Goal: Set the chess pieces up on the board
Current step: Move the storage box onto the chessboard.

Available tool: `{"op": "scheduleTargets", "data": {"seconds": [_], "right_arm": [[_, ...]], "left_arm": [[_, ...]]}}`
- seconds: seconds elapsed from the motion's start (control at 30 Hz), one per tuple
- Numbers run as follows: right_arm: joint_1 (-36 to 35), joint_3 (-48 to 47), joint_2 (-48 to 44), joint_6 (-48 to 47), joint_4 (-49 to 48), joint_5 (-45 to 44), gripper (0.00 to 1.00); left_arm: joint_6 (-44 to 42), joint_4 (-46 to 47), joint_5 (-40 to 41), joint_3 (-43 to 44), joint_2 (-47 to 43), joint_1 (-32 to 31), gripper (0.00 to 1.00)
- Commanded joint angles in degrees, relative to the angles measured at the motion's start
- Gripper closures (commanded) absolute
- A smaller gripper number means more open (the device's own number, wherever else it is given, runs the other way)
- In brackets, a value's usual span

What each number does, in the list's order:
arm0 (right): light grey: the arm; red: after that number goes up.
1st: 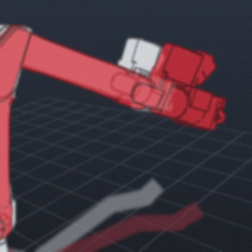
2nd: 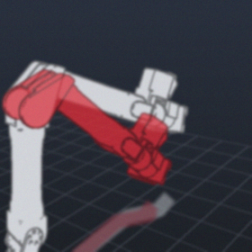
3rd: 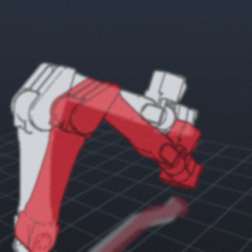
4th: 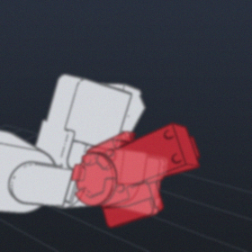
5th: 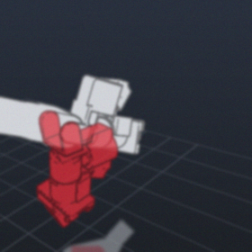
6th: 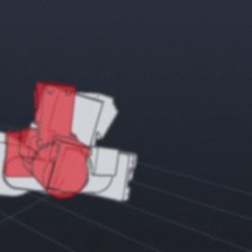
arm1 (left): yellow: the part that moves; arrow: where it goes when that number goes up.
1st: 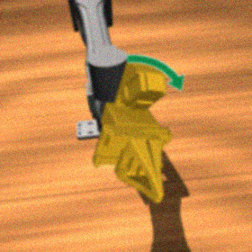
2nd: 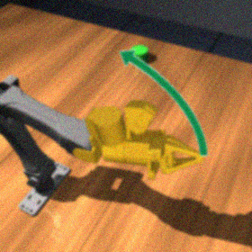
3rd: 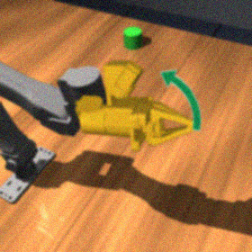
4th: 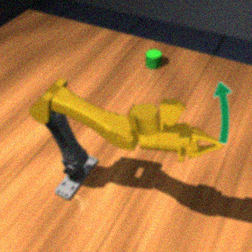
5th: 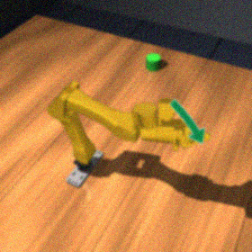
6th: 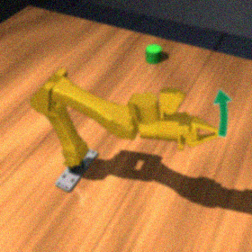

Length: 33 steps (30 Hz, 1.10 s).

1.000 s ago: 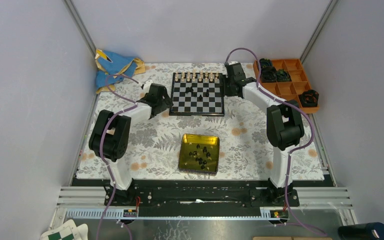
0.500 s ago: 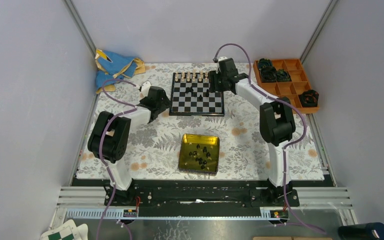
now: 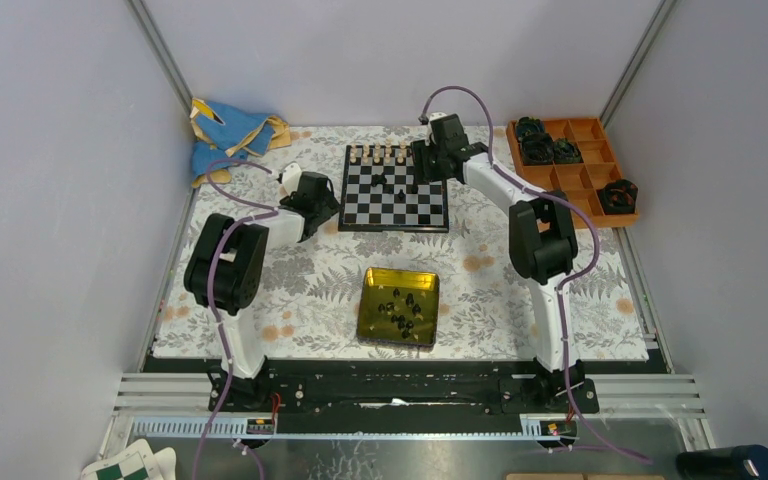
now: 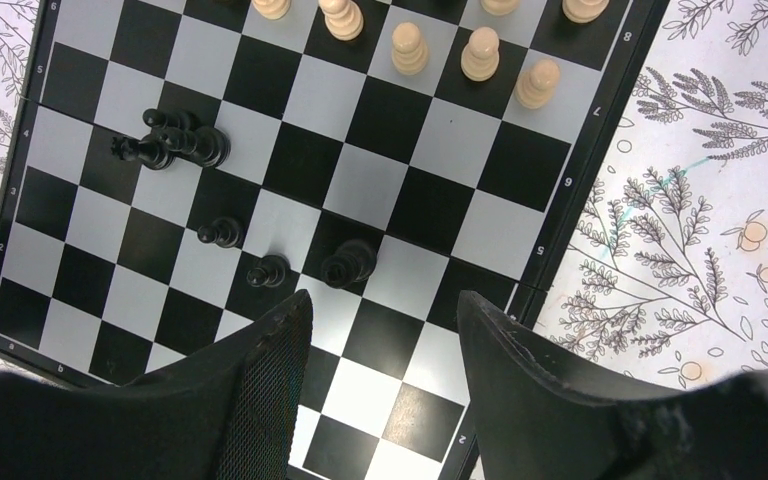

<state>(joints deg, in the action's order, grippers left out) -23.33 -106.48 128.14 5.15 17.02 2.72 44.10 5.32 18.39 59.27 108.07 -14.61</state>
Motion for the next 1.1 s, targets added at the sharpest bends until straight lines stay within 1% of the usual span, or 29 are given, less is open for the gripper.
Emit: {"op": "scheduleTargets", "data": {"seconds": [0.0,0.23,0.67,0.8,1.07], "right_arm": [[-0.9,-3.9,1.0,-1.1,0.4,1.4,0.38],[-0.9,-5.5,2.2,-1.2,0.6,1.4,0.39],[-1.5,-6.4,2.6,-1.2,0.6,1.5,0.40],[-1.5,-6.4,2.5,-1.2,0.5,1.1,0.41],[-1.5,-6.4,2.4,-1.2,0.1,0.6,0.42]], "left_arm": [[0.6,0.6,0.5,1.0,2.5,0.4,0.27],[1.2,1.5,-1.5,-0.3,2.7,0.3,0.32],[0.9,1.8,-2.4,-1.2,2.7,-0.7,0.37],[0.4,1.7,-3.3,-0.5,3.5,-1.0,0.43],[-0.6,0.0,-3.9,2.0,5.7,-2.8,0.46]]}}
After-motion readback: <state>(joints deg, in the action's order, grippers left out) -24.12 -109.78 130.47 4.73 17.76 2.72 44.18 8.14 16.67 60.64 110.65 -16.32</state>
